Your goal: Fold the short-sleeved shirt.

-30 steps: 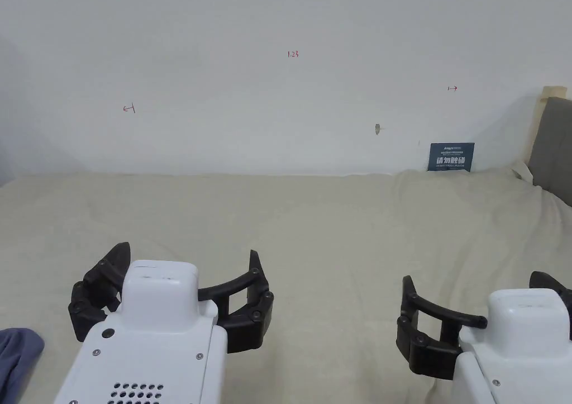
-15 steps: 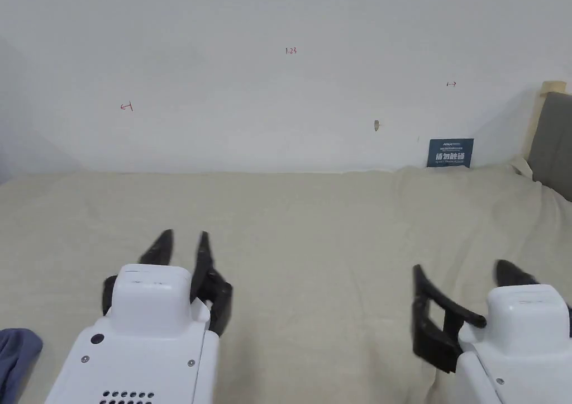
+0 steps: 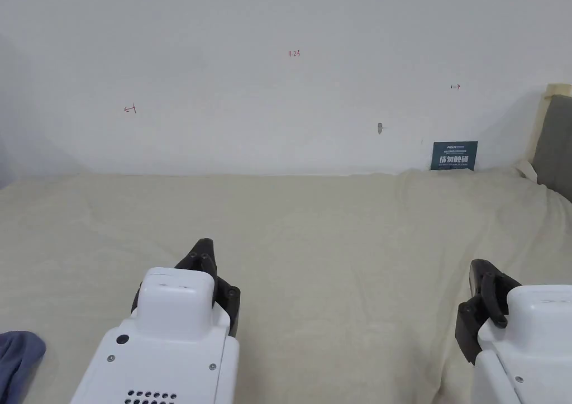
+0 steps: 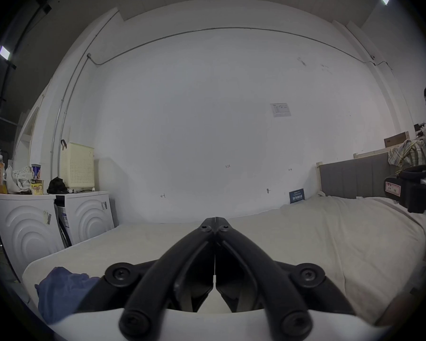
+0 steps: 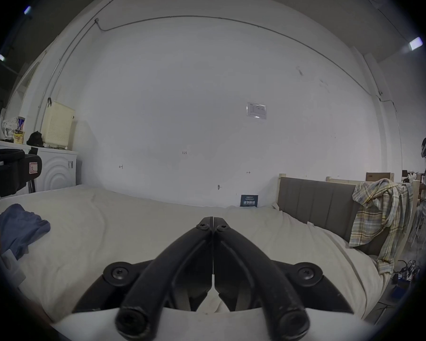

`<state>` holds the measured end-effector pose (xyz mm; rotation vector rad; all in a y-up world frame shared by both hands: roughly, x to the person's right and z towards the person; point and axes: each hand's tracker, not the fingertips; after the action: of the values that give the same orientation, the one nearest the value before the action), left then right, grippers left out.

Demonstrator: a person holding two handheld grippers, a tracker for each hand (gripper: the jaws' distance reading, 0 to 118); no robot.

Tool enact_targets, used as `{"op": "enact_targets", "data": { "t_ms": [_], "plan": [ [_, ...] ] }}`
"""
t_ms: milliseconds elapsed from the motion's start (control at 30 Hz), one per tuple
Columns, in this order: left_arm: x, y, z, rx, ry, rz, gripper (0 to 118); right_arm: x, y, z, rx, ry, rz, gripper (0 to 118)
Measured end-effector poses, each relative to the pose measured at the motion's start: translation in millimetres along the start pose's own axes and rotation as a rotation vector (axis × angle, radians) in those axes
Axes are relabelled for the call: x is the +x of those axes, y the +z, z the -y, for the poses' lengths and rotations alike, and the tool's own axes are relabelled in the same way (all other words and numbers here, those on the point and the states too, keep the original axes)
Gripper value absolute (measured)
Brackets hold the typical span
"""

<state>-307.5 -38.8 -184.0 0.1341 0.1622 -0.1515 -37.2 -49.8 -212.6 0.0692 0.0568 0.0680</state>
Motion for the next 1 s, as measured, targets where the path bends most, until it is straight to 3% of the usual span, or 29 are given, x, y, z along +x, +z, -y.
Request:
{"op": "enact_targets", "data": {
  "t_ms": [133, 267, 600, 667, 833, 1000],
  "plan": [
    [-4, 1, 1, -0.008, 0.005, 0.003, 0, -3, 0, -3, -0.009, -0.007, -0.006, 0],
    [-35, 11, -2, -0.03, 0.027, -0.084, 0, -29, -1, -8, 0.017, 0.035, -0.061, 0],
    [-179, 100, -5, -0.104, -0.096, -0.506, 0, -177, -6, -19, 0.037, -0.014, -0.468, 0],
    [-190, 113, -3, -0.108, -0.097, -0.545, 0, -195, -4, -21, 0.034, -0.019, -0.504, 0],
    [-208, 126, 7, -0.122, -0.082, -0.582, 0, -217, -1, -25, 0.031, -0.004, -0.566, 0],
    [-239, 105, 5, -0.129, -0.097, -0.595, 0, -214, -7, -26, 0.036, 0.009, -0.579, 0]
  ]
}}
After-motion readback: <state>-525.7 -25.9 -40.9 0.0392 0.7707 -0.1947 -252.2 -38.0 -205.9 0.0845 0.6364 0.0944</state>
